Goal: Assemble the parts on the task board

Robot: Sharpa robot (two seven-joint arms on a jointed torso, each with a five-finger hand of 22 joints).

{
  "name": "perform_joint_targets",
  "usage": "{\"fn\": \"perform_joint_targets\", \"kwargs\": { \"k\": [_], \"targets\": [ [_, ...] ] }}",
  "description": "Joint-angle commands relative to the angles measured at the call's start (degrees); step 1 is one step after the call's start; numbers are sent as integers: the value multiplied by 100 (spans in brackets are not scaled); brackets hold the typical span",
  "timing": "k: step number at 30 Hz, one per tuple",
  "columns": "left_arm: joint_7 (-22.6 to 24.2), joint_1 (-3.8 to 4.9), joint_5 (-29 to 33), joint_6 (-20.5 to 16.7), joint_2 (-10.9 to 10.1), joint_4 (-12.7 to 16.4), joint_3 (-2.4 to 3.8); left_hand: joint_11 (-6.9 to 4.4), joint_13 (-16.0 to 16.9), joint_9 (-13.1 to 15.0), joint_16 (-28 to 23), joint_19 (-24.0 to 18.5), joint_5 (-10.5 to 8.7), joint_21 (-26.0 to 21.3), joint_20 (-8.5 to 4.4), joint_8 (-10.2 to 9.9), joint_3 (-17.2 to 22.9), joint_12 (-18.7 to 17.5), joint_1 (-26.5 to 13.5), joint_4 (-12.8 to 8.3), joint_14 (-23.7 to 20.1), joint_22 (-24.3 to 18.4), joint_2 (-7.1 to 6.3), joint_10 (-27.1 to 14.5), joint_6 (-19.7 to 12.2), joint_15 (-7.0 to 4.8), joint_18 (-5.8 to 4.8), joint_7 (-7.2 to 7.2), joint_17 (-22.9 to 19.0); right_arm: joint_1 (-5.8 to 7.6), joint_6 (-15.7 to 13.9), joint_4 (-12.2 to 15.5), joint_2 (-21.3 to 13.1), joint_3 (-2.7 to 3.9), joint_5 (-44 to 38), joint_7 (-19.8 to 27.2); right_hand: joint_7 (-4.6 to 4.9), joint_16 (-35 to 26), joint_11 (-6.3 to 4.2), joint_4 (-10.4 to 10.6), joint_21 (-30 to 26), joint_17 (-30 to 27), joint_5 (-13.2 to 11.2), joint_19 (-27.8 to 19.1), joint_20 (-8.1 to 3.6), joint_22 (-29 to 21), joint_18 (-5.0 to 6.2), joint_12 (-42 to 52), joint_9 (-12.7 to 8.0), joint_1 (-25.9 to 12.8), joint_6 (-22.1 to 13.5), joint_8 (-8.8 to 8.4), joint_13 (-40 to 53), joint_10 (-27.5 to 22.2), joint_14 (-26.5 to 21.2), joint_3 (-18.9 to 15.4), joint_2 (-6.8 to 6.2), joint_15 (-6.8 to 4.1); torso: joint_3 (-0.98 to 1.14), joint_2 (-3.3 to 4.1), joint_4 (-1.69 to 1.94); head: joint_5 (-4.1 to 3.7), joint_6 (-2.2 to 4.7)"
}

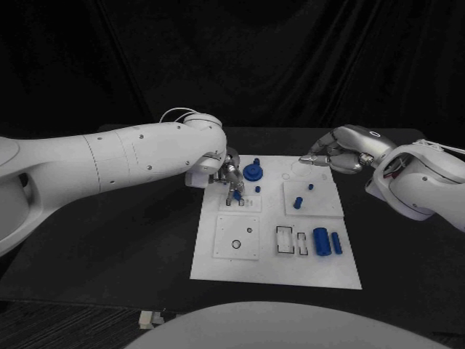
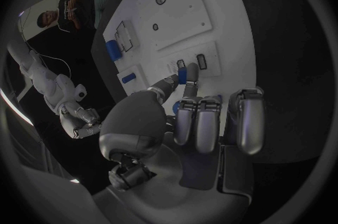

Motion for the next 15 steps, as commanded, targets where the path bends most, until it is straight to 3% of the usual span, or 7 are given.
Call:
{"fn": "perform_joint_targets", "kwargs": {
  "k": [1,8,11,15],
  "targets": [
    [34,-14,-5,-8,14,16,4,-10,1498,16,15,-21,-14,-22,-9,33,311,20,14,-278,585,516,55,616,-30,-27,77,-27,1509,-19,38,-2,6,5,-9,-95,7,17,43,-1,-19,1510,20,122,37,1207,89,20,7,46,46,29,1510,597,616,-41,3,40,0,1,1,4,-1],
    [42,-25,-5,-4,17,22,4,-1,1498,56,15,-40,-71,-54,-5,36,308,20,-12,-247,585,492,35,616,-77,-20,83,-18,1509,-29,30,3,-8,5,-9,-94,7,17,43,1,-30,1510,23,116,37,1203,92,20,7,55,46,29,1510,597,616,-44,8,39,-1,1,1,-7,-1],
    [44,-27,-5,-5,24,23,4,2,1498,110,15,-47,-264,-76,1,48,299,20,-36,-195,585,483,31,616,-108,-15,86,-18,1509,-36,22,7,-16,5,-9,-95,6,17,43,2,-37,1510,27,113,36,1201,94,20,7,63,46,29,1510,597,616,-47,12,39,-1,2,-1,-1,-1],
    [44,-30,-5,-5,35,20,4,2,1498,135,15,-51,-342,-88,2,55,293,20,-42,-172,585,477,29,616,-116,-15,88,-18,1509,-45,16,11,-24,5,-9,-95,6,17,43,2,-37,1510,27,113,36,1201,94,20,7,63,46,29,1510,597,616,-47,12,39,-1,1,0,-3,-1]
  ]
}}
